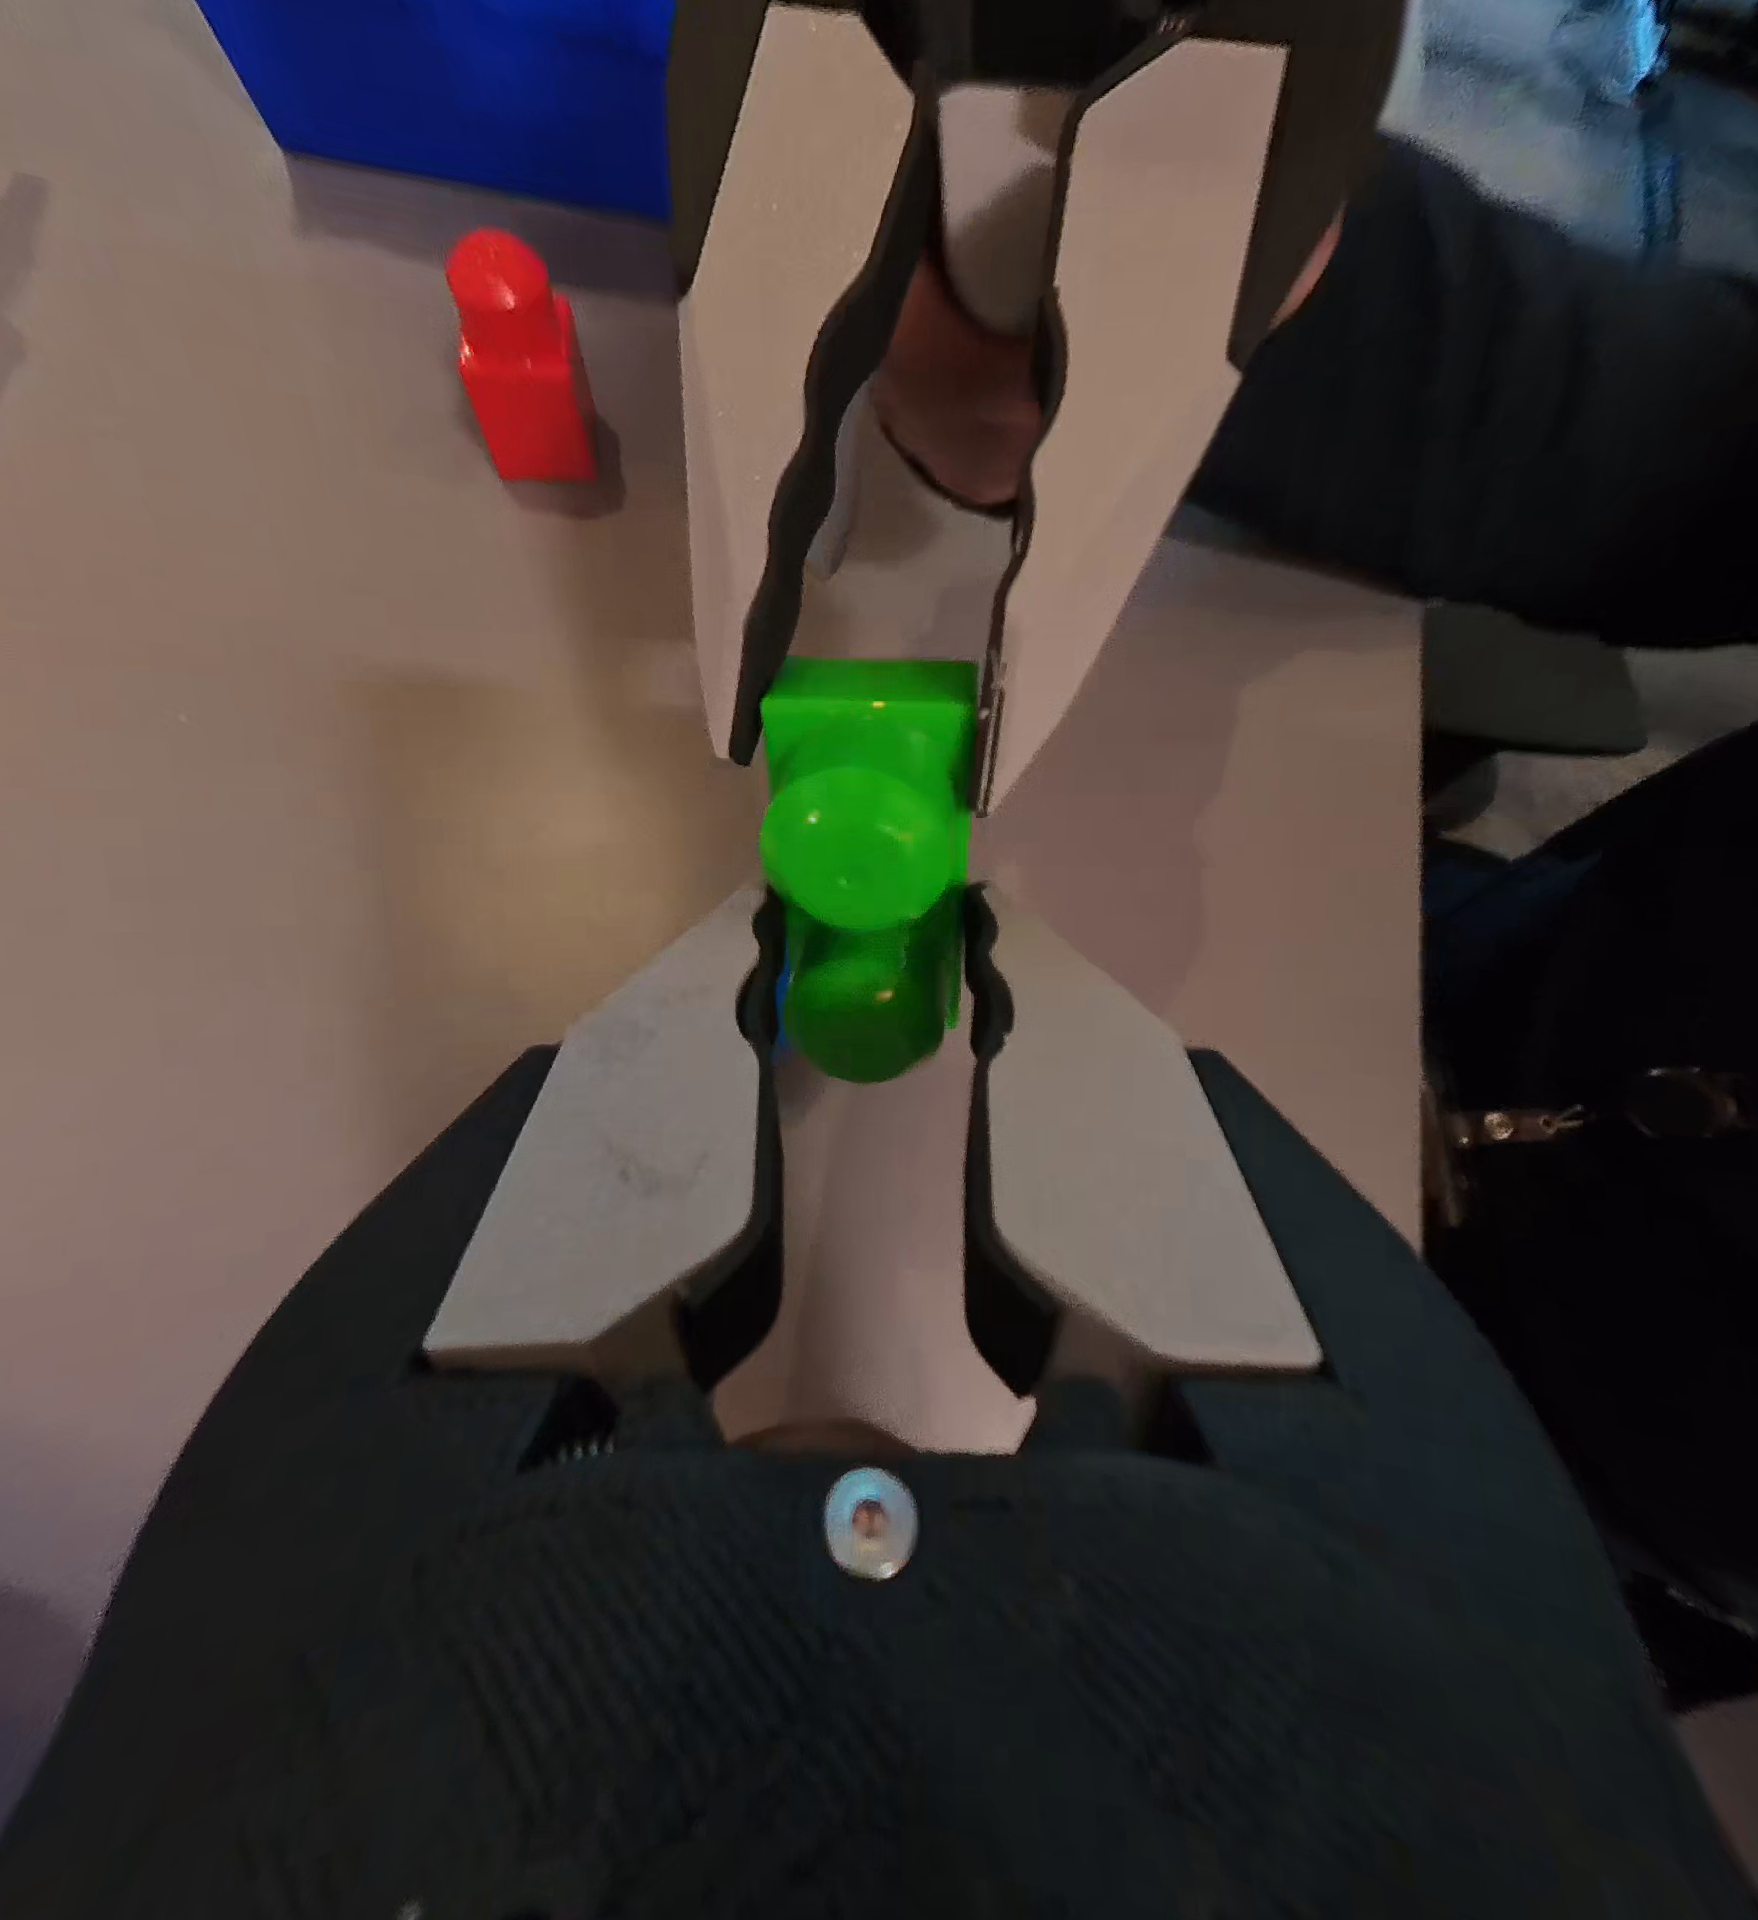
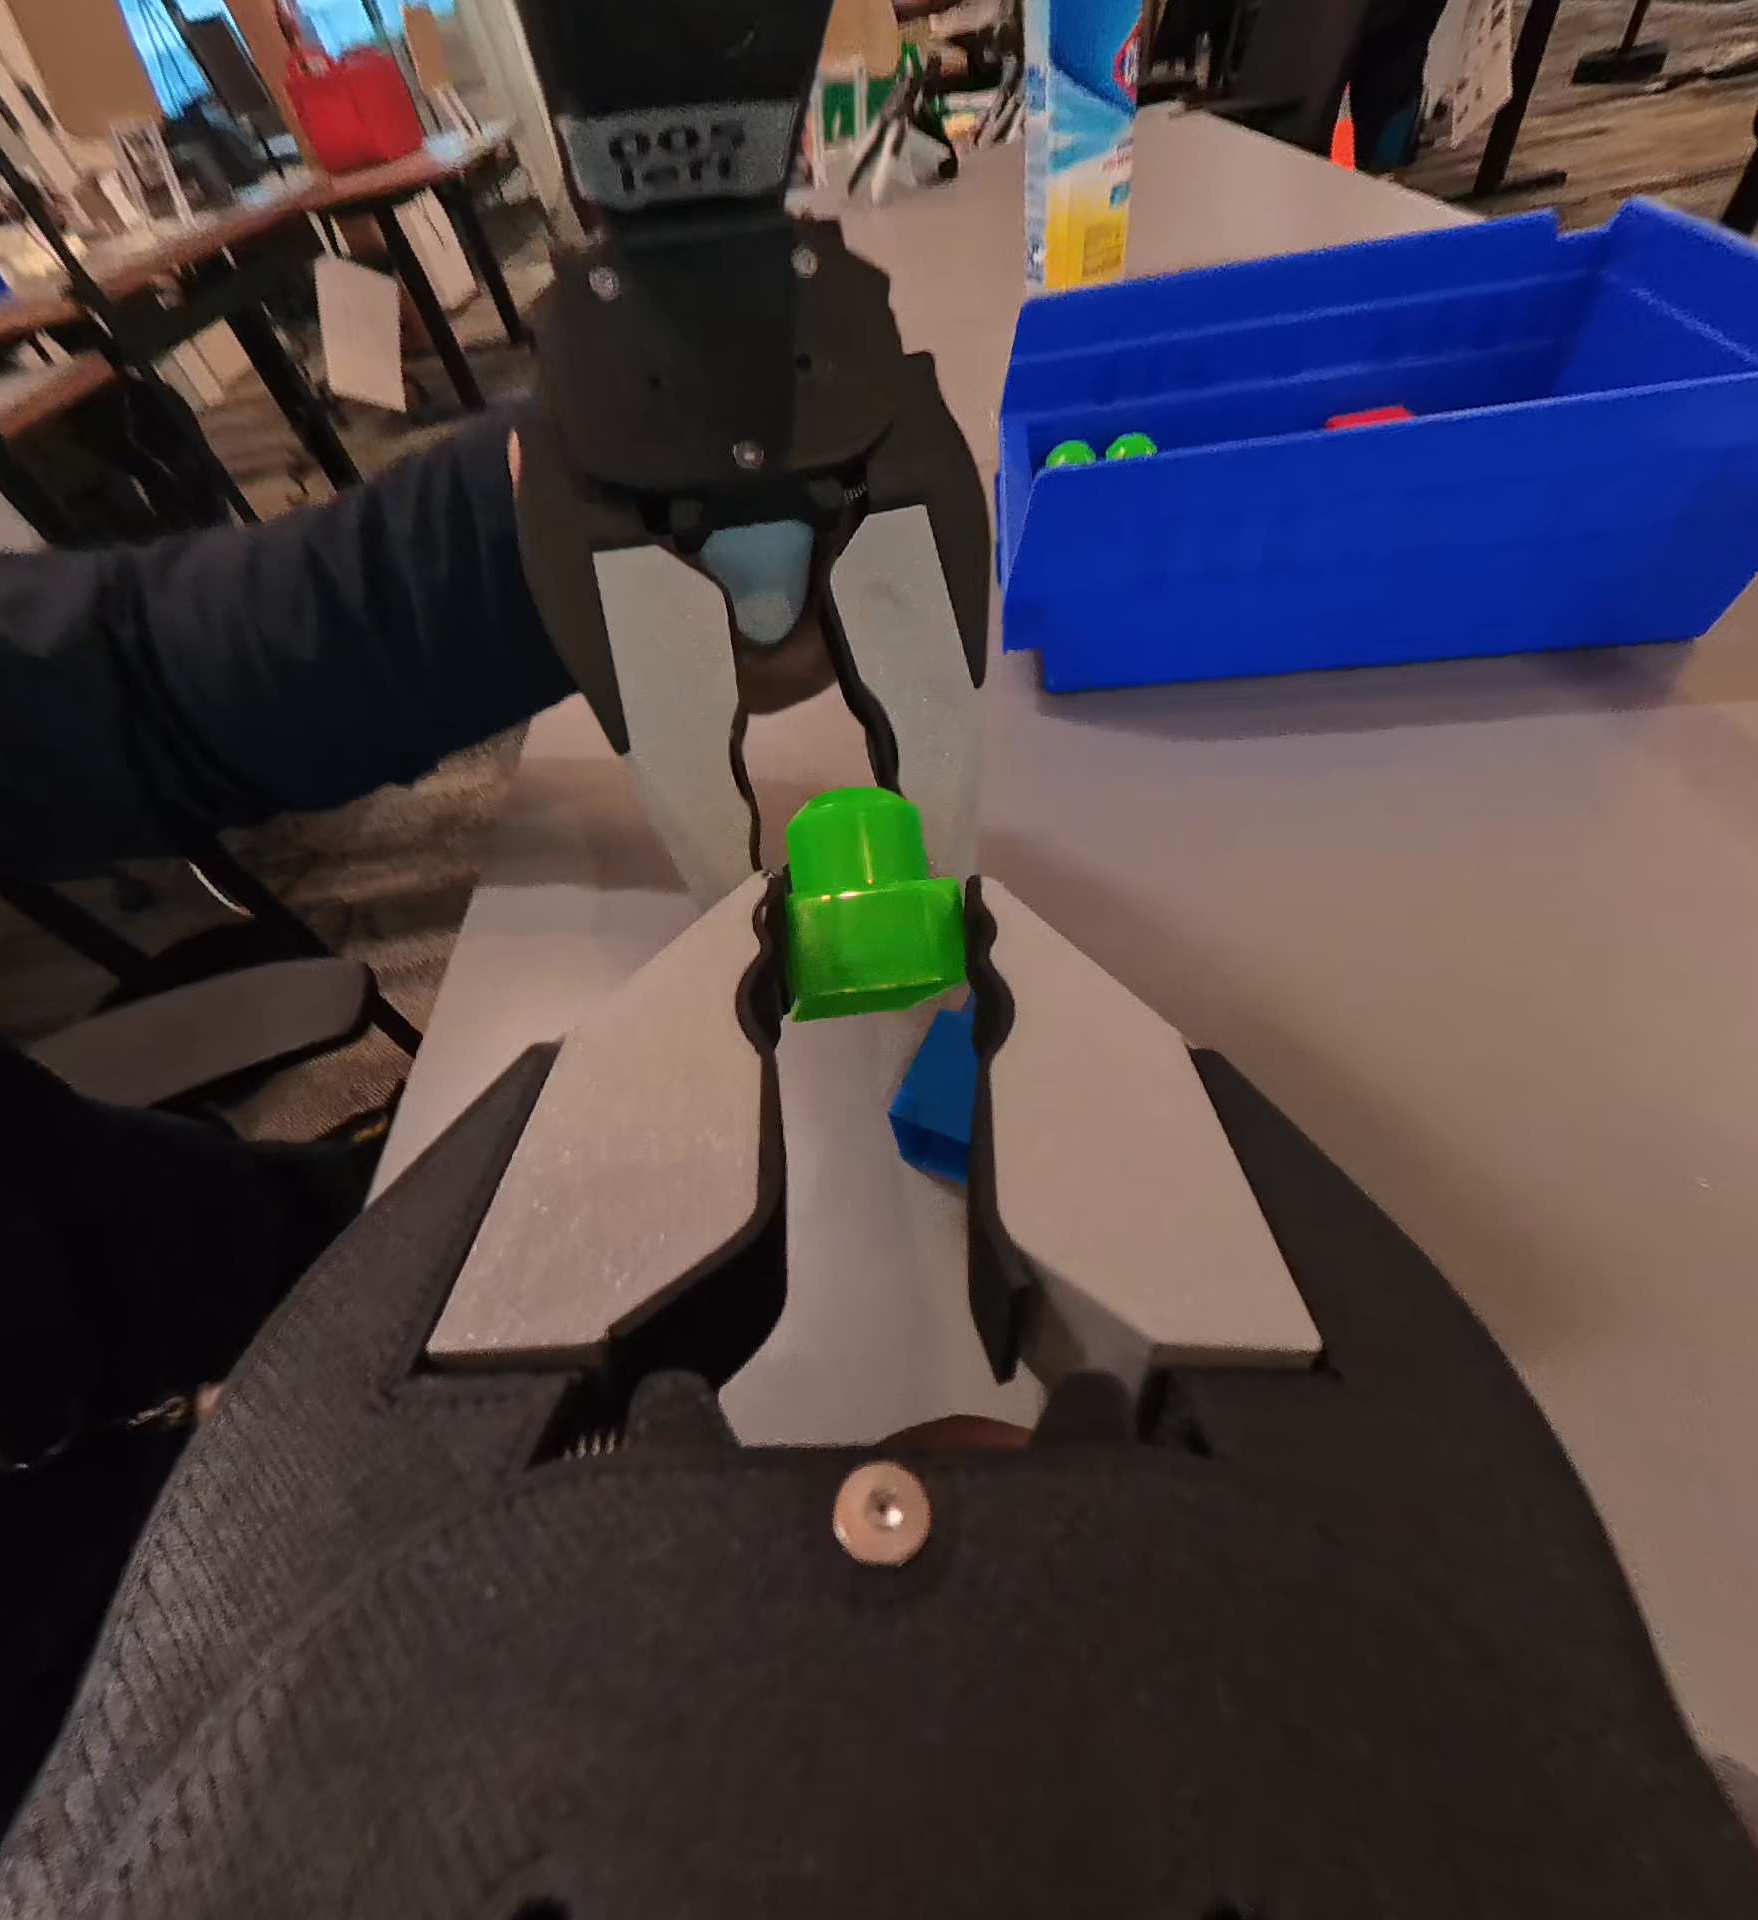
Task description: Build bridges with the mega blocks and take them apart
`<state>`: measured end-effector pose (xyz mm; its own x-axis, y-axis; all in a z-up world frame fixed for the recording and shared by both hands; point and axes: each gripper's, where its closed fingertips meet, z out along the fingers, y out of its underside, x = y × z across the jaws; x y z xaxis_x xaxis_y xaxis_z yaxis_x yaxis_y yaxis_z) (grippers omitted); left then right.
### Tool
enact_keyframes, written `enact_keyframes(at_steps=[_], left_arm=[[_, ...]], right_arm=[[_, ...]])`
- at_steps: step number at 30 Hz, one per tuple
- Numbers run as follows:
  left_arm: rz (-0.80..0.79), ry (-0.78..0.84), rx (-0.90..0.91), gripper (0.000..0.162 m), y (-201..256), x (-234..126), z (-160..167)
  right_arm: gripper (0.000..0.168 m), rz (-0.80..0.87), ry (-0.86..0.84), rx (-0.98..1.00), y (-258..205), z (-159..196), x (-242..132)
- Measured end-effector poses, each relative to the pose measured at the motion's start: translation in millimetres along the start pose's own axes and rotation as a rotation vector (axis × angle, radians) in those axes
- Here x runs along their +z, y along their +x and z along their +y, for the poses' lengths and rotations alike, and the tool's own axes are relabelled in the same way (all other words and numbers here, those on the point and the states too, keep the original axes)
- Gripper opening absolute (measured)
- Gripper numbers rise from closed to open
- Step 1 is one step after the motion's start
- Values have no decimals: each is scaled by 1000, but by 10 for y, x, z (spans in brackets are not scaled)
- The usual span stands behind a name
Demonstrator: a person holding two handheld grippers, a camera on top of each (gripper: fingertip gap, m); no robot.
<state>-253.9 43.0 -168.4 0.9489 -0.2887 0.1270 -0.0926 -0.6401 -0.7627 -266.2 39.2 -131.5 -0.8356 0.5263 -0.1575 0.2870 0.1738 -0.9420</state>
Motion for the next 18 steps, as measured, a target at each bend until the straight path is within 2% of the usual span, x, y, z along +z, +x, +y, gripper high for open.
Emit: enact_keyframes(at_steps=[11,18], left_arm=[[112,238,-118,32,55,-117,-286],[131,258,-153,38,27,-106,-287]], right_arm=[[31,-44,192,86,6,-267,-127],[31,-29,226,100,47,-307,-168]])
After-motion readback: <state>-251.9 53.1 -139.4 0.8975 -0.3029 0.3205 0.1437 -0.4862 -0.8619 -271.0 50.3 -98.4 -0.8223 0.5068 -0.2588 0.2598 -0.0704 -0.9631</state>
